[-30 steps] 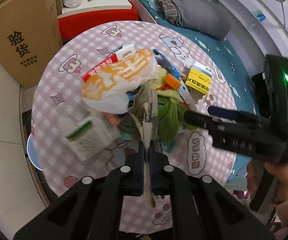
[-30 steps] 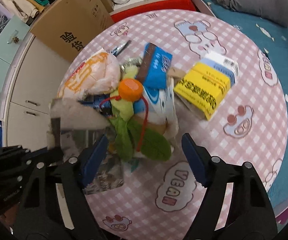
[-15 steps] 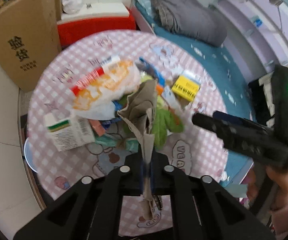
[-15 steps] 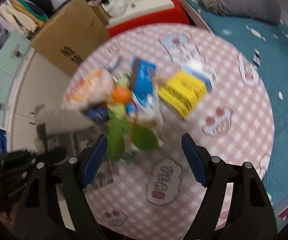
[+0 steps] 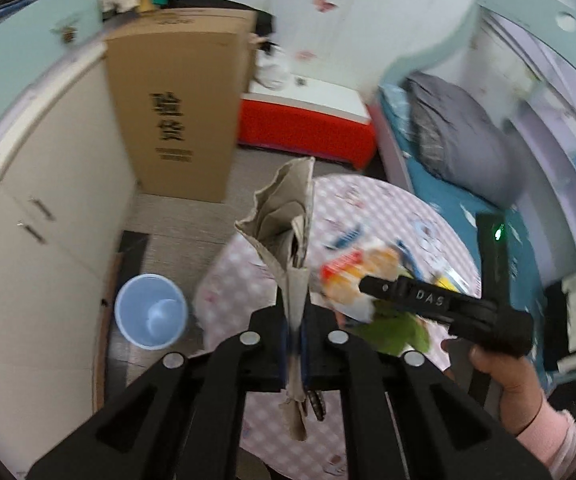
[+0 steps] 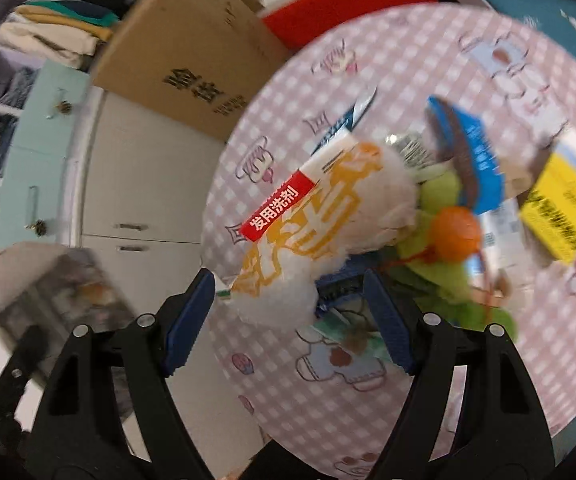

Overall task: Collect trash
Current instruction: 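Carry newspaper and bread bag to the blue wastebasket and drop both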

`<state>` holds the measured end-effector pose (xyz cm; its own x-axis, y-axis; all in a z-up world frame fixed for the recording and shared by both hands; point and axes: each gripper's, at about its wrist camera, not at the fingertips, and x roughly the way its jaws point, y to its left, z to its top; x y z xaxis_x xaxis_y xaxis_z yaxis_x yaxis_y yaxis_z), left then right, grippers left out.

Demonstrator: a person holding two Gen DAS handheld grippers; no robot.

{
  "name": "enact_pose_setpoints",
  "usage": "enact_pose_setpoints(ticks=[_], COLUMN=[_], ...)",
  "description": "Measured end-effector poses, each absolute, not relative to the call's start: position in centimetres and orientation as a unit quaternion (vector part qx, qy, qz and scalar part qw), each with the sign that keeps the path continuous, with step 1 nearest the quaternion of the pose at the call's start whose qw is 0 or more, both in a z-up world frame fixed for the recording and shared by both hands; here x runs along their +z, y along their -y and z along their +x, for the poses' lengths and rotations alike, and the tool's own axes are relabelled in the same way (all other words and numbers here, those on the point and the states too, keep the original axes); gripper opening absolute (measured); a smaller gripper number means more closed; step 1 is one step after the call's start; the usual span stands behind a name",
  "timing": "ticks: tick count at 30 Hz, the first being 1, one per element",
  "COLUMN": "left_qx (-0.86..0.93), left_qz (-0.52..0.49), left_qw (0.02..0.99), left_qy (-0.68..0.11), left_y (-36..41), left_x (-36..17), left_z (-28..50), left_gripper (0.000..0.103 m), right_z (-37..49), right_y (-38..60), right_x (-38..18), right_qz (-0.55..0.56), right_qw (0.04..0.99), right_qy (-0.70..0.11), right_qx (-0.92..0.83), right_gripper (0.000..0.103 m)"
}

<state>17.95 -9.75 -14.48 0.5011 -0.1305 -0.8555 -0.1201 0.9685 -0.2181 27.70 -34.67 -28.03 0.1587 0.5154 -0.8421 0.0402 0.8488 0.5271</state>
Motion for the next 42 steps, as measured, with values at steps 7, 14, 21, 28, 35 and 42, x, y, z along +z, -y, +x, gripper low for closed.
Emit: enact_pose_setpoints(ticks=[7, 14, 21, 28, 35, 42], left_qx=[0.01, -0.028, -0.043, 0.011, 0.056, 0.073], left_qz=[-0.15, -0.173, -0.161, -0.142, -0.15, -0.159], left_qw=[0.846, 0.834, 0.833, 0.822, 0.799, 0.778], left_qy=[-0.512, -0.524, -0.528, -0.551, -0.58, -0.604], left_y=[5.8, 2.0, -4.9, -14.7, -22.0, -25.4], left_x=[-15.8, -17.7, -17.9, -20.4, -24.2, -27.8], left_z=[18.8, 19.6, 20.0, 18.6, 17.4, 17.4], left_gripper=[0.005, 0.005, 0.005, 0.005, 0.005, 0.005], right_z=[29.6, 26.9, 23.3, 22.4, 23.5, 26.0], right_y=[33.9, 34.8, 26.9, 9.8, -1.3, -4.7], right_x=[-30.8, -27.4, -20.9, -23.4, -29.6, -34.2], right_qz=[0.241, 0.237, 0.167, 0.103, 0.041, 0.019], right_qw=[0.711, 0.745, 0.794, 0.76, 0.743, 0.732], right_qy=[-0.649, -0.613, -0.563, -0.585, -0.602, -0.636], right_qx=[0.125, 0.114, 0.155, 0.264, 0.287, 0.245], right_gripper=[0.041, 0.034, 0.035, 0.035, 0.065, 0.075])
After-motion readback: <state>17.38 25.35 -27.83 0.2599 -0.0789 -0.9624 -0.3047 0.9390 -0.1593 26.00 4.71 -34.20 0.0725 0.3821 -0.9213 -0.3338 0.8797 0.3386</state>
